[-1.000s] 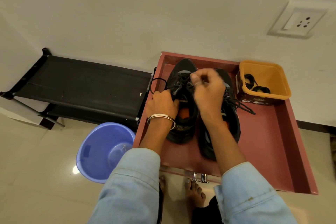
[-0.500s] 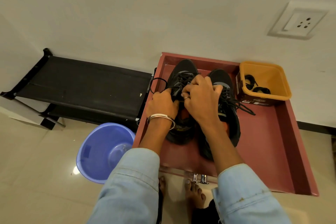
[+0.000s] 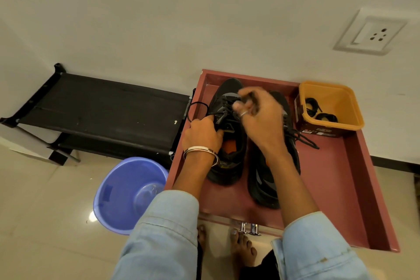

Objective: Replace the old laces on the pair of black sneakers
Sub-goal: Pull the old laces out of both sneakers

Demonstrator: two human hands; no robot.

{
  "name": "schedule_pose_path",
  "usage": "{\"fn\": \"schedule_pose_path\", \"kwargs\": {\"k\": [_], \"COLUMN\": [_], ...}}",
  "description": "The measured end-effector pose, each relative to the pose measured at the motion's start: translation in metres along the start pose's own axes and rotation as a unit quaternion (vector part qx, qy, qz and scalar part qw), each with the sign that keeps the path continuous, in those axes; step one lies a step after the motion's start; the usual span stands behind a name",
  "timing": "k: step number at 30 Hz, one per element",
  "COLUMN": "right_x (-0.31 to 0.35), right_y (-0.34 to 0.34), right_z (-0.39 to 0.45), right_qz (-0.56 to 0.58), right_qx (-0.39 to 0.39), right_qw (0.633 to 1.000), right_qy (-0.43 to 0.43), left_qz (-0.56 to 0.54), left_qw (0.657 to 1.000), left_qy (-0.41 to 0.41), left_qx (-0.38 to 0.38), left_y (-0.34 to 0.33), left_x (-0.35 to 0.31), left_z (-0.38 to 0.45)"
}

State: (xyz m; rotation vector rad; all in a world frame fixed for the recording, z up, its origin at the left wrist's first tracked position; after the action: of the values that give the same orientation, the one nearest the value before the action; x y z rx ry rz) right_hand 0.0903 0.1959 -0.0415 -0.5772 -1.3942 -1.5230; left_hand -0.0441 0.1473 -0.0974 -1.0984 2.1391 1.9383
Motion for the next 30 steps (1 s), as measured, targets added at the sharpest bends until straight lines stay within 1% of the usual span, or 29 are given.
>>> {"fn": "schedule_pose_path", "kwargs": {"k": [1, 2, 3, 5, 6, 7, 8, 10, 12, 13, 15, 16, 17, 18, 20, 22, 23, 24, 25, 26, 27, 28, 29, 30], "right_x": [-0.004, -0.007, -0.007, -0.005, -0.002, -0.001, 0.0, -0.002, -0.01, -0.014, -0.021, -0.022, -0.02, -0.017, -0.013, -0.008, -0.002, 0.003, 0.006, 0.006, 0.002, -0.002, -0.005, -0.008], "right_y": [-0.01, -0.018, -0.023, -0.03, -0.031, -0.031, -0.029, -0.022, -0.015, -0.011, -0.001, 0.006, 0.013, 0.017, 0.015, 0.011, 0.012, 0.013, 0.012, 0.007, -0.001, -0.011, -0.019, -0.025], "right_z": [-0.001, -0.003, -0.005, -0.008, -0.008, -0.009, -0.01, -0.01, -0.008, -0.008, -0.008, -0.008, -0.007, -0.006, -0.005, -0.004, -0.004, -0.003, -0.001, 0.0, 0.001, -0.002, -0.007, -0.012], "right_qz": [-0.113, -0.195, -0.254, -0.332, -0.355, -0.357, -0.326, -0.202, -0.082, -0.014, 0.149, 0.179, 0.148, 0.09, -0.061, -0.212, -0.258, -0.281, -0.281, -0.264, -0.251, -0.262, -0.294, -0.324], "right_qx": [0.047, 0.078, 0.096, 0.106, 0.102, 0.1, 0.093, 0.065, 0.039, 0.018, -0.04, -0.067, -0.085, -0.089, -0.057, -0.044, -0.058, -0.066, -0.053, -0.015, 0.044, 0.11, 0.166, 0.198], "right_qw": [0.993, 0.978, 0.962, 0.937, 0.929, 0.928, 0.94, 0.977, 0.99, 0.988, 0.964, 0.957, 0.964, 0.976, 0.987, 0.97, 0.96, 0.955, 0.957, 0.963, 0.965, 0.954, 0.935, 0.917], "right_qy": [0.003, 0.01, 0.018, 0.028, 0.034, 0.034, 0.025, -0.031, -0.109, -0.15, -0.216, -0.218, -0.202, -0.178, -0.138, -0.109, -0.09, -0.066, -0.047, -0.047, -0.069, -0.096, -0.113, -0.121], "left_qz": [0.001, 0.001, 0.001, 0.002, 0.003, 0.003, 0.002, 0.002, 0.005, 0.008, 0.015, 0.022, 0.031, 0.041, 0.056, 0.055, 0.042, 0.026, 0.015, 0.015, 0.027, 0.044, 0.058, 0.061], "left_qw": [1.0, 1.0, 1.0, 1.0, 1.0, 1.0, 1.0, 1.0, 1.0, 1.0, 1.0, 1.0, 0.999, 0.999, 0.998, 0.996, 0.995, 0.992, 0.987, 0.983, 0.978, 0.975, 0.973, 0.973], "left_qy": [0.0, 0.0, 0.0, -0.001, -0.002, -0.003, -0.003, -0.002, -0.002, -0.002, 0.001, 0.001, 0.0, 0.002, 0.016, 0.017, -0.004, -0.04, -0.084, -0.127, -0.163, -0.189, -0.204, -0.208], "left_qx": [-0.001, -0.001, -0.002, -0.003, -0.003, -0.003, -0.003, -0.004, -0.006, -0.007, -0.009, -0.008, -0.009, -0.013, -0.029, -0.067, -0.093, -0.118, -0.133, -0.134, -0.123, -0.108, -0.093, -0.085], "left_y": [0.0, 0.0, 0.0, 0.001, 0.001, 0.002, 0.002, 0.003, 0.005, 0.006, 0.009, 0.011, 0.012, 0.013, 0.018, 0.028, 0.033, 0.037, 0.039, 0.038, 0.033, 0.026, 0.02, 0.015], "left_x": [0.0, 0.0, -0.001, -0.001, -0.001, -0.001, -0.002, -0.002, -0.003, -0.003, -0.003, -0.003, -0.003, -0.002, -0.001, -0.004, -0.008, -0.013, -0.019, -0.025, -0.03, -0.032, -0.033, -0.033], "left_z": [0.0, 0.0, 0.0, 0.0, -0.001, -0.001, -0.001, -0.002, -0.003, -0.004, -0.005, -0.006, -0.006, -0.007, -0.007, -0.006, -0.005, -0.004, -0.004, -0.002, 0.0, 0.004, 0.007, 0.01]}}
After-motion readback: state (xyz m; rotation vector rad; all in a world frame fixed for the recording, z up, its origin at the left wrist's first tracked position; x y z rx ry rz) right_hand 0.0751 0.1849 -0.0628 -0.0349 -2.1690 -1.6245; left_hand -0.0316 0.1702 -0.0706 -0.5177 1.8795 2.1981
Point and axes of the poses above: each hand's wrist, its own z-axis towards the middle knuckle, its own y-axis out of the back of the hand, x = y × z, the point moved 6 cm from there along z, towards the middle knuckle, and after that the axes turned 4 degrees about x, right-handed, at the moved point
